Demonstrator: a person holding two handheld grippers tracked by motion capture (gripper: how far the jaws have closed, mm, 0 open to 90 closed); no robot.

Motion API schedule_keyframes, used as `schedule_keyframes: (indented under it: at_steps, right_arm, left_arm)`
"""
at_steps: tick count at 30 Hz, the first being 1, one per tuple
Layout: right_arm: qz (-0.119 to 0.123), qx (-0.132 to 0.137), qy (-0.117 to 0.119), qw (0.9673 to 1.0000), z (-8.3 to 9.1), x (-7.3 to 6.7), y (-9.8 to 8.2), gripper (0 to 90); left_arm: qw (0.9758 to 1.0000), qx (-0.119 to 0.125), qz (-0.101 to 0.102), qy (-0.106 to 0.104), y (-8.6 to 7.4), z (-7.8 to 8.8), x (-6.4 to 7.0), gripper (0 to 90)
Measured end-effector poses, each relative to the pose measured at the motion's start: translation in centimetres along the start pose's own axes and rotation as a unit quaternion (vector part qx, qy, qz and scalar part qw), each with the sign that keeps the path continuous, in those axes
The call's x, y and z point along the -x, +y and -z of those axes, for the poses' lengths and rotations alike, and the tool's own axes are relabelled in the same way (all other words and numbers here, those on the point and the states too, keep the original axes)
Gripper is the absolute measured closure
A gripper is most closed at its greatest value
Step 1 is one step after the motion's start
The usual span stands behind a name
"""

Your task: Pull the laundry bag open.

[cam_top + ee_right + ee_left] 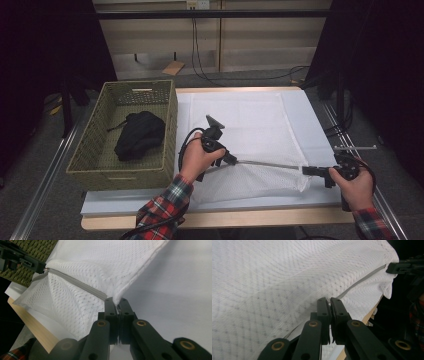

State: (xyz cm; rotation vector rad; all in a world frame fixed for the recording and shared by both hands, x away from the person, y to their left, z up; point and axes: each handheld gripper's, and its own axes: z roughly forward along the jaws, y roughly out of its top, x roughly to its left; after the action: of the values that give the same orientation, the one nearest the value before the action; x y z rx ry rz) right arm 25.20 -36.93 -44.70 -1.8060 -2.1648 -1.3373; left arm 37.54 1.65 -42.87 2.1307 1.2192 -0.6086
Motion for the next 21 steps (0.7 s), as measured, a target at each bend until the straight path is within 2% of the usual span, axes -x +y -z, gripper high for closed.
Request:
schedule_keyframes:
  at_steps: [2,5,8,9,12,14,21]
  right_arm:
    - [-0.002,0.002,0.003,1.0000,0.1,0.1,-0.1,88.7]
    - [0.000,0.001,-0.001,1.0000,0.1,0.0,-0.1,88.7]
    - [-0.001,0.002,-0.002,1.0000,0.2,0.1,-0.2,88.7]
    - [-0.001,0.001,-0.002,1.0000,0.2,0.1,-0.2,88.7]
    - [0.000,0.001,-0.002,1.0000,0.1,0.1,-0.1,88.7]
    - [-0.001,0.000,-0.003,1.0000,0.1,0.0,-0.1,88.7]
    - [0.001,-0.001,-0.003,1.0000,-0.1,0.1,0.1,88.7]
  left_arm:
    - [1.0000,-0.001,0.000,-0.004,0.0,0.0,0.1,86.7]
    - [1.0000,-0.004,-0.008,0.002,0.0,0.2,0.0,86.8]
    - [1.0000,0.000,-0.002,-0.010,-0.1,0.4,-0.1,86.7]
    - [1.0000,0.000,-0.006,-0.004,-0.1,0.5,-0.1,86.7]
    - [0.9999,-0.002,-0.006,-0.010,-0.2,0.6,-0.3,86.7]
    - [1.0000,0.000,-0.002,-0.003,-0.2,0.7,-0.3,86.7]
    - [1.0000,0.001,0.001,-0.005,-0.4,1.2,-0.7,86.7]
